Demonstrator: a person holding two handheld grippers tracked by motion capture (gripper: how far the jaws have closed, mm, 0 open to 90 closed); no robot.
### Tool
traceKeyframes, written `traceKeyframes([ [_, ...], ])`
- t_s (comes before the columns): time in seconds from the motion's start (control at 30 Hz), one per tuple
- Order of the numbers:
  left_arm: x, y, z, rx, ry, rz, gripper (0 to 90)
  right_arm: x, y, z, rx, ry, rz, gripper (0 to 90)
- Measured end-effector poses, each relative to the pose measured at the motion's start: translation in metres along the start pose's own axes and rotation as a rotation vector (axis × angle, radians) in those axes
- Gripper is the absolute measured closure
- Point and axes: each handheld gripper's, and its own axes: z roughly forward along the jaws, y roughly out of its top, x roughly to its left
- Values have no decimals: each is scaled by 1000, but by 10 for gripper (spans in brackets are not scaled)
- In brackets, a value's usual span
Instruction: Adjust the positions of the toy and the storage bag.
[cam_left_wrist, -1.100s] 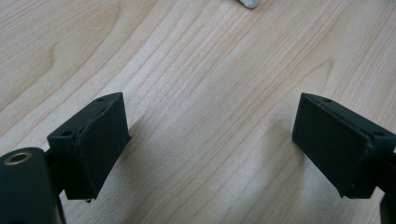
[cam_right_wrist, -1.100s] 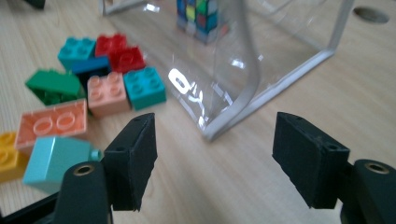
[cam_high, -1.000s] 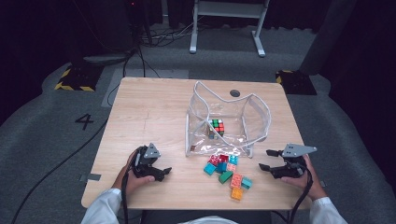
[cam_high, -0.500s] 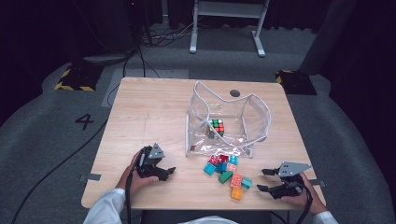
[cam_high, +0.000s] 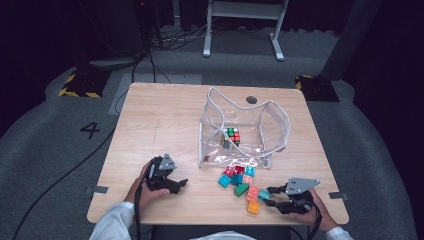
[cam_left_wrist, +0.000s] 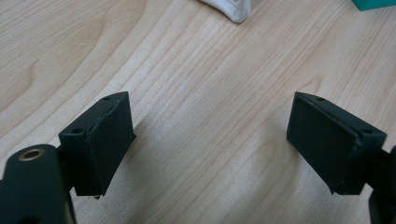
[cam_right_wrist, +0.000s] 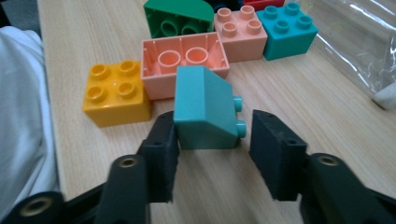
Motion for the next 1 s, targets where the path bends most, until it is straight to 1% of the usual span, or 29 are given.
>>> traceKeyframes([
  [0.07, 0, 0, 0, 0, 0, 0, 149, 1, 2, 4, -10, -7, -2, 572],
  [0.1, 0, 0, 0, 1, -1, 0, 148, 2, 3, 4, -8, -5, -11, 572],
  [0.2, 0, 0, 0, 0, -4, -5, 148, 2, 4, 6, -9, -2, -16, 573],
  [0.23, 0, 0, 0, 1, -1, 1, 148, 3, 4, 6, -9, -2, -13, 573],
  [0.3, 0, 0, 0, 0, -3, -4, 148, 3, 4, 7, -9, -1, -14, 573],
  [0.33, 0, 0, 0, 1, -1, 3, 148, 3, 5, 7, -8, 5, -16, 565],
  [0.37, 0, 0, 0, -2, -3, -3, 148, 2, 5, 7, -7, 8, -18, 514],
  [0.4, 0, 0, 0, -1, -3, 1, 148, 2, 5, 8, -5, 4, -14, 446],
  [0.43, 0, 0, 0, 1, -4, 2, 148, 2, 6, 9, -1, -5, -13, 420],
  [0.47, 0, 0, 0, 1, -4, 2, 148, 2, 6, 9, -1, -5, -13, 420],
  [0.5, 0, 0, 1, -2, -7, -6, 148, 0, 7, 10, -2, -13, -2, 437],
  [0.53, 0, 0, 0, -1, -8, -6, 147, 0, 9, 12, -2, -16, 4, 434],
  [0.6, 0, 0, 0, 0, -7, -4, 147, 1, 12, 16, -2, -9, -8, 433],
  [0.63, 0, 0, 0, 0, -8, -4, 147, 1, 13, 17, -2, -8, -23, 459],
  [0.73, 0, 0, 1, -2, -8, -7, 147, -2, 14, 18, -7, -2, -18, 552],
  [0.8, 0, 0, 0, -1, -8, -6, 147, -3, 13, 17, -10, -9, -27, 568],
  [0.9, 0, 0, 0, -1, -8, -6, 147, -4, 11, 14, -12, -29, -24, 569],
  [0.93, 0, 0, 0, -1, -8, -6, 147, -4, 11, 14, -12, -29, -24, 569],
  [1.0, 0, 0, 1, -3, -7, -6, 147, -9, 8, 11, -14, -39, -5, 569],
])
